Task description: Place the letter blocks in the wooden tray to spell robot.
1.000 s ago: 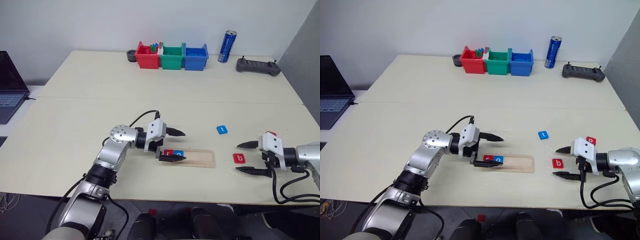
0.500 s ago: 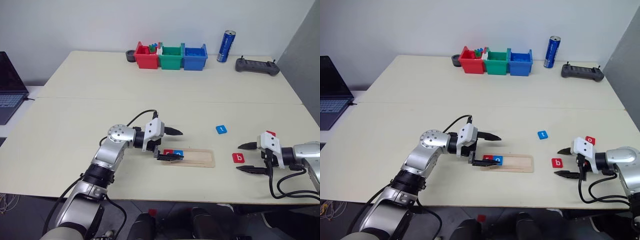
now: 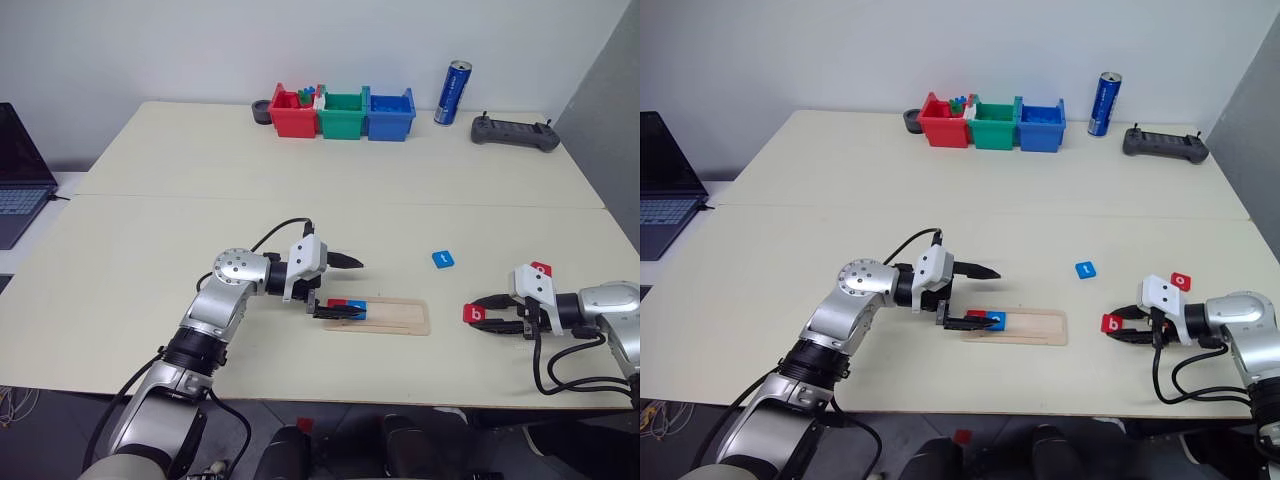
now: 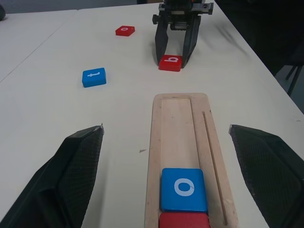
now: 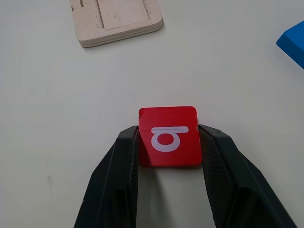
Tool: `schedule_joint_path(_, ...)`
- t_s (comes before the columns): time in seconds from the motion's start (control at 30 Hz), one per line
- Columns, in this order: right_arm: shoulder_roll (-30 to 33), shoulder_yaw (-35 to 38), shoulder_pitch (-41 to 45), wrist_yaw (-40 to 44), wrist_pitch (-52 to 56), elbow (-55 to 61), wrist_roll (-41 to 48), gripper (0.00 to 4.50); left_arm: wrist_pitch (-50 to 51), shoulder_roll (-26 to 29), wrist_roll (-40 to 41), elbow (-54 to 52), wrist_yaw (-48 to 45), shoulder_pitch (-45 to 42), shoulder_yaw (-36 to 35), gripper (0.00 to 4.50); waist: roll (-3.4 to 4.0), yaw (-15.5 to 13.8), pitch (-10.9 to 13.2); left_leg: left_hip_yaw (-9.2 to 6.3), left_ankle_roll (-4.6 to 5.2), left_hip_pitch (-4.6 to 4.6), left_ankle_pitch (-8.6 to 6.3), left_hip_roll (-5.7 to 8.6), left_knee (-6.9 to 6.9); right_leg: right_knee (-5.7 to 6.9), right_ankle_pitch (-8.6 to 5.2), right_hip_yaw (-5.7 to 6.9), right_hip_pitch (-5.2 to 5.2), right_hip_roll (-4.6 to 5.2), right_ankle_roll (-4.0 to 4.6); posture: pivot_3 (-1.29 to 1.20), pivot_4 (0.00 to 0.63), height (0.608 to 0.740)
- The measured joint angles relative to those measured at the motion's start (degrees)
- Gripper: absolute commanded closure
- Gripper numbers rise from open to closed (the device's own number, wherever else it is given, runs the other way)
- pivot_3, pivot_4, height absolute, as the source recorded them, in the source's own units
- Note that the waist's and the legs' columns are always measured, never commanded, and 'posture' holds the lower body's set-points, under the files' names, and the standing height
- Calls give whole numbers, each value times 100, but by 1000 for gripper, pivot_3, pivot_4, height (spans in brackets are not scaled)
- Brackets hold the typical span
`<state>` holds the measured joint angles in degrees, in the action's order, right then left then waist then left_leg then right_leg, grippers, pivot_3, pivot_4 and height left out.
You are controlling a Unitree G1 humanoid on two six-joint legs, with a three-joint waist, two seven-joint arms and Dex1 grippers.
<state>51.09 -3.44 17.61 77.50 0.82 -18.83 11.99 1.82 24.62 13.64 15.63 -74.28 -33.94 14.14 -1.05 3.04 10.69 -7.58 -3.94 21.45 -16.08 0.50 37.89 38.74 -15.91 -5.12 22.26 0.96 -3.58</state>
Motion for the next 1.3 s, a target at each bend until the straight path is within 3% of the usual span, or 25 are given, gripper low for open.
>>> schedule_joint_path(0.1, -18, 5, 5, -20, 136, 70, 26, 3045, -1, 2, 0, -4, 0, 4, 0, 0, 0, 4, 0, 0, 0, 0, 0, 0, 0, 1, 0, 0, 0, 0, 0, 0, 150, 740)
schedule_joint_path(0.3, -272, 4, 87, -186, 1026, 1256, 402, 3045, 25, 165, 91, -270, -57, 234, -58, 0, 3, 36, 0, -1, 0, -1, 0, -3, -1, 7, 0, -1, 4, -1, 0, 0, 150, 740)
schedule_joint_path(0.53, -1062, -247, 615, -955, 2388, 2272, 712, 3045, 279, 589, 306, -1063, -126, 1004, -158, 0, 4, 9, 1, -10, -1, 3, 0, -3, 0, 4, 0, 6, 4, 0, 0, 0, 150, 740)
schedule_joint_path(0.8, -1480, -797, 669, -1277, 2456, 2265, 435, 3045, 485, 953, 413, -1452, 36, 1349, -502, 0, 6, -32, 3, -11, -1, 12, 0, -1, -1, -3, 0, 11, 9, 6, 1, 0, 150, 740)
schedule_joint_path(1.3, -1727, -1194, 778, -1470, 2383, 2290, 64, 3045, 503, 893, 419, -1483, 115, 1184, -503, 0, 7, -12, 3, -12, 0, 11, 0, -3, -2, -1, 0, 14, 10, 3, 1, 0, 150, 740)
